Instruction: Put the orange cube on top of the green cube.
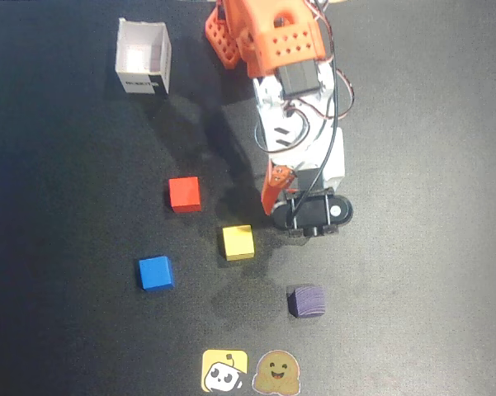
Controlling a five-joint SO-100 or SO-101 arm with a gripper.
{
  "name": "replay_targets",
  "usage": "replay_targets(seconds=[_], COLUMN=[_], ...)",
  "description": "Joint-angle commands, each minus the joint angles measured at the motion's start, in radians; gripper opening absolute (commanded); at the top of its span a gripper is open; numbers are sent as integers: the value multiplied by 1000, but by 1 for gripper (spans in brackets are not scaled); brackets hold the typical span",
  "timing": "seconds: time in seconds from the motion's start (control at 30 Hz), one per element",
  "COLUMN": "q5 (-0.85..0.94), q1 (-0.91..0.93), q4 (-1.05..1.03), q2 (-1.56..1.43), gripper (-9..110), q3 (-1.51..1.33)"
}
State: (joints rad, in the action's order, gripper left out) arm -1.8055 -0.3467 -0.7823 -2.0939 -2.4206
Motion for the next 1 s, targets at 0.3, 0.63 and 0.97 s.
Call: replay_targets(seconds=[0.3,0.63,0.97], q5=[156,314,337], q1=[118,250,288], q4=[-95,-121,-279], q2=[-261,-500,-962], gripper=[8,2,0], q3=[-31,-225,-453])
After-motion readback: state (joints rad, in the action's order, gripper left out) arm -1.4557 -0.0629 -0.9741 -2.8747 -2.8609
